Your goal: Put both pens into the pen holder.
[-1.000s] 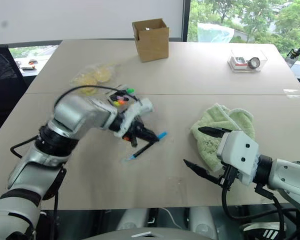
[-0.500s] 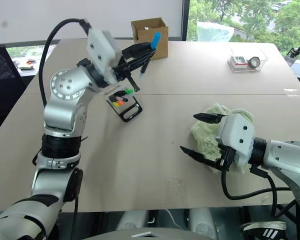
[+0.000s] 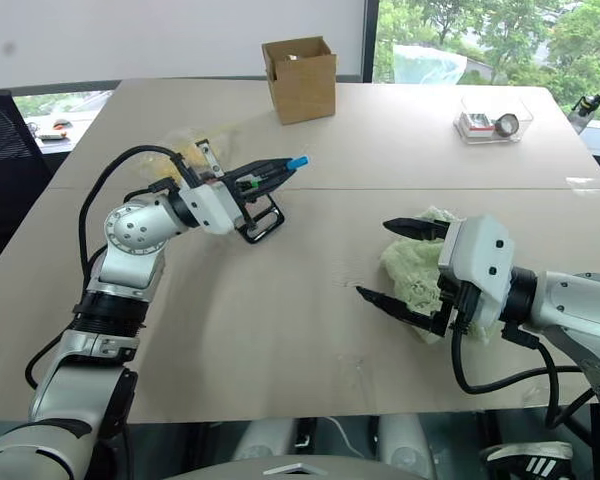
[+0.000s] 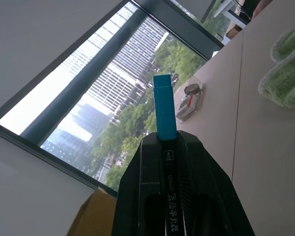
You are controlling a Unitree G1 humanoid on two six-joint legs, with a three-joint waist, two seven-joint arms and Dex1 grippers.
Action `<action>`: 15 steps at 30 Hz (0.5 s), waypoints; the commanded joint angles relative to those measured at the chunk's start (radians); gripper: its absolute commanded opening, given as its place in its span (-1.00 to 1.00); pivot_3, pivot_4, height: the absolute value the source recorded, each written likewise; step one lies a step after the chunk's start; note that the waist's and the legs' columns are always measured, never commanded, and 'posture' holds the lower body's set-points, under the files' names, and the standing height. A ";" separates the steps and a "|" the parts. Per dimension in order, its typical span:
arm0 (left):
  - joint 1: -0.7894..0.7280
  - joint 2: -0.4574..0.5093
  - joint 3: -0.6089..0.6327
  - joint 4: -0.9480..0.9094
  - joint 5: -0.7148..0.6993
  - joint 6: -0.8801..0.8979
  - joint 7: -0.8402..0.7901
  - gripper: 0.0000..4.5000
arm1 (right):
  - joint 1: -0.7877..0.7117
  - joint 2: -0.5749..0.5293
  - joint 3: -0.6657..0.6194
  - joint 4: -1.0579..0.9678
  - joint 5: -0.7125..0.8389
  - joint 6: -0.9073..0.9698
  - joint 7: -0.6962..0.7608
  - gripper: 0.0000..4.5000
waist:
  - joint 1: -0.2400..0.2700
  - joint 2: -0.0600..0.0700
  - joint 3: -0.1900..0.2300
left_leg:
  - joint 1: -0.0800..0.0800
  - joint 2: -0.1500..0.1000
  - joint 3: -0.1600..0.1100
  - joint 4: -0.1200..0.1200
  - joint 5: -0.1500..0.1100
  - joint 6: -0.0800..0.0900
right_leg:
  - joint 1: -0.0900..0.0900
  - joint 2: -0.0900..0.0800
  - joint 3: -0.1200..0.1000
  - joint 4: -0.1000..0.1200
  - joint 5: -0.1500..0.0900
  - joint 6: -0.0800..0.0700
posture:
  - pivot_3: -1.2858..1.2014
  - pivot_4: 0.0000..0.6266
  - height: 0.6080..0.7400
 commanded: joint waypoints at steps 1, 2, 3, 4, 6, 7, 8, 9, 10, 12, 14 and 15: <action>0.006 0.028 0.013 0.008 -0.001 -0.042 0.007 -0.97 | -0.018 0.006 -0.053 -0.037 0.052 -0.001 -0.029 1.00 | 0.000 0.000 0.000 | 0.000 0.000 0.000 0.000 0.000 0.000 | 0.000 0.000 0.000 0.000 0.000 0.000 | 0.03 -0.52 1.00; 0.009 0.034 0.014 0.014 0.001 -0.047 0.008 -0.97 | -0.018 0.007 -0.058 -0.038 0.062 -0.001 -0.035 1.00 | 0.000 0.000 0.000 | 0.000 0.000 0.000 0.000 0.000 0.000 | 0.000 0.000 0.000 0.000 0.000 0.000 | 0.03 -0.52 1.00; 0.011 0.039 0.014 0.024 0.003 -0.050 0.011 -0.97 | -0.020 0.008 -0.060 -0.039 0.071 0.001 -0.043 1.00 | 0.000 0.000 0.000 | 0.000 0.000 0.000 0.000 0.000 0.000 | 0.000 0.000 0.000 0.000 0.000 0.000 | 0.03 -0.52 1.00; 0.013 0.043 0.015 0.032 0.007 -0.053 0.015 -0.97 | -0.020 0.008 -0.062 -0.040 0.078 0.001 -0.049 1.00 | 0.000 0.000 0.000 | 0.000 0.000 0.000 0.000 0.000 0.000 | 0.000 0.000 0.000 0.000 0.000 0.000 | 0.03 -0.52 1.00; 0.014 0.050 0.016 0.054 0.023 -0.065 0.027 -0.97 | -0.018 0.006 -0.062 -0.042 0.085 0.000 -0.058 1.00 | 0.000 0.000 0.000 | 0.000 0.000 0.000 0.000 0.000 0.000 | 0.000 0.000 0.000 0.000 0.000 0.000 | 0.03 -0.52 1.00; 0.014 0.057 0.019 0.077 0.040 -0.076 0.041 -0.97 | -0.017 0.005 -0.059 -0.043 0.086 0.000 -0.064 1.00 | 0.000 0.000 0.000 | 0.000 0.000 0.000 0.000 0.000 0.000 | 0.000 0.000 0.000 0.000 0.000 0.000 | 0.03 -0.52 1.00; 0.012 0.064 0.022 0.100 0.056 -0.084 0.054 -0.97 | -0.016 0.005 -0.056 -0.044 0.088 0.000 -0.069 1.00 | 0.000 0.000 0.000 | 0.000 0.000 0.000 0.000 0.000 0.000 | 0.000 0.000 0.000 0.000 0.000 0.000 | 0.03 -0.52 1.00; 0.011 0.069 0.025 0.123 0.068 -0.091 0.066 -0.97 | -0.015 0.004 -0.056 -0.045 0.090 0.000 -0.072 1.00 | 0.000 0.000 0.000 | 0.000 0.000 0.000 0.000 0.000 0.000 | 0.000 0.000 0.000 0.000 0.000 0.000 | 0.03 -0.52 1.00; 0.012 0.073 0.032 0.142 0.050 -0.075 0.061 -0.79 | -0.014 0.004 -0.056 -0.045 0.093 0.001 -0.076 1.00 | 0.000 0.000 0.000 | 0.000 0.000 0.000 0.000 0.000 0.000 | 0.000 0.000 0.000 0.000 0.000 0.000 | 0.03 -0.52 1.00; 0.010 0.078 0.044 0.166 0.019 -0.068 0.060 -0.50 | -0.009 0.002 -0.060 -0.045 0.099 0.001 -0.081 1.00 | -0.001 0.000 0.000 | 0.000 0.000 0.000 0.000 0.000 0.000 | 0.000 0.000 0.000 0.000 0.000 0.000 | 0.03 -0.52 1.00; 0.008 0.070 0.065 0.159 -0.010 -0.047 0.079 -0.07 | 0.003 -0.004 -0.069 -0.047 0.104 0.005 -0.084 1.00 | -0.001 0.000 0.000 | 0.000 0.001 0.000 0.000 0.000 0.000 | 0.000 0.001 0.000 0.000 0.000 0.000 | 0.03 -0.52 1.00; 0.012 0.067 0.071 0.139 -0.023 -0.038 0.083 0.12 | 0.011 -0.006 -0.076 -0.050 0.107 0.008 -0.087 1.00 | -0.001 0.000 0.000 | 0.000 0.001 0.000 0.000 0.000 0.000 | 0.000 0.001 -0.001 0.000 0.000 0.000 | 0.03 -0.52 1.00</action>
